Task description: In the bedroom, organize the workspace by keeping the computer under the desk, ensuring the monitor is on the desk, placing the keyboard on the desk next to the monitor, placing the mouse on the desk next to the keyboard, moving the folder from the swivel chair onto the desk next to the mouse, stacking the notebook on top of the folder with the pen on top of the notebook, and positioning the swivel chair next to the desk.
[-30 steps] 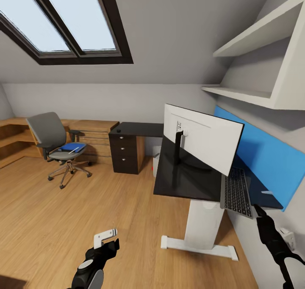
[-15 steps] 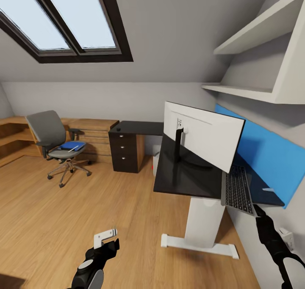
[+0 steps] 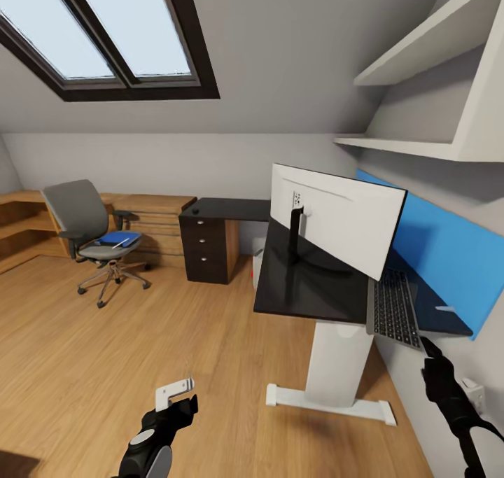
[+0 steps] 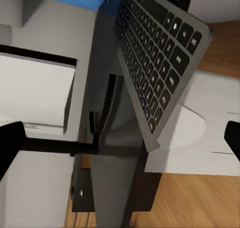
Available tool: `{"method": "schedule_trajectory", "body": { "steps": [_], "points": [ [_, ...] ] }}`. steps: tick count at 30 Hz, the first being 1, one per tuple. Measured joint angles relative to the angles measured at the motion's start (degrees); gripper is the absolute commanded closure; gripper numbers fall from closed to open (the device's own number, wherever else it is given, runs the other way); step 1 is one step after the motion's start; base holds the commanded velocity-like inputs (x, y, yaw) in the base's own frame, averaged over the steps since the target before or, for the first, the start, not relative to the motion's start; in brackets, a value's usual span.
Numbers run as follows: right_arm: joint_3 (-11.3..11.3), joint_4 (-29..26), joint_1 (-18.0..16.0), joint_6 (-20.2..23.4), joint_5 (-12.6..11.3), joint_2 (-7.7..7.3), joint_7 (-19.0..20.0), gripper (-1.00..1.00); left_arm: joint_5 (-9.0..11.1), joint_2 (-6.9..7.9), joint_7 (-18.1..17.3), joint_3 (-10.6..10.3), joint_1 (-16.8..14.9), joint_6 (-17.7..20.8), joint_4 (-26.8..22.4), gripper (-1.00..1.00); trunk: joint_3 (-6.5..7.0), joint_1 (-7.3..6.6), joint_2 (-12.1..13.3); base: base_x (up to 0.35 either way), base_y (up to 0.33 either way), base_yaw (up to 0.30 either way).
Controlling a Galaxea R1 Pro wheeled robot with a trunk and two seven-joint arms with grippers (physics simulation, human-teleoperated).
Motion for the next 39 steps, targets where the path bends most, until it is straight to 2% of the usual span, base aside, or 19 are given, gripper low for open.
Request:
{"method": "schedule_trajectory", "body": {
  "steps": [3, 9, 17, 39],
  "points": [
    [0.02, 0.13, 0.00, 0.01, -1.18, -0.03, -0.09, -1.00, 0.00, -0.07, 0.00, 0.03, 0.00, 0.00, 0.00, -1.00, -0.54, 0.66, -1.20, 0.000, 0.000, 0.000],
    [0.01, 0.33, 0.00, 0.08, -6.16, -0.13, -0.24, -1.00, 0.07, -0.21, 0.00, 0.07, 0.00, 0.00, 0.00, -1.00, -1.62, 1.98, -3.61, 0.000, 0.000, 0.000],
    [-0.11, 0.36, 0.00, 0.02, -7.95, -0.22, -0.26, -1.00, 0.03, -0.20, 0.00, 0.07, 0.00, 0.00, 0.00, -1.00, -3.05, 3.74, -6.82, 0.000, 0.000, 0.000],
    [-0.05, 0.42, 0.00, 0.01, -8.04, -0.38, -0.27, -1.00, -0.01, -0.20, 0.00, 0.07, 0.00, 0.00, 0.00, -1.00, -7.00, 8.57, -15.65, 0.000, 0.000, 0.000]
  ]
}}
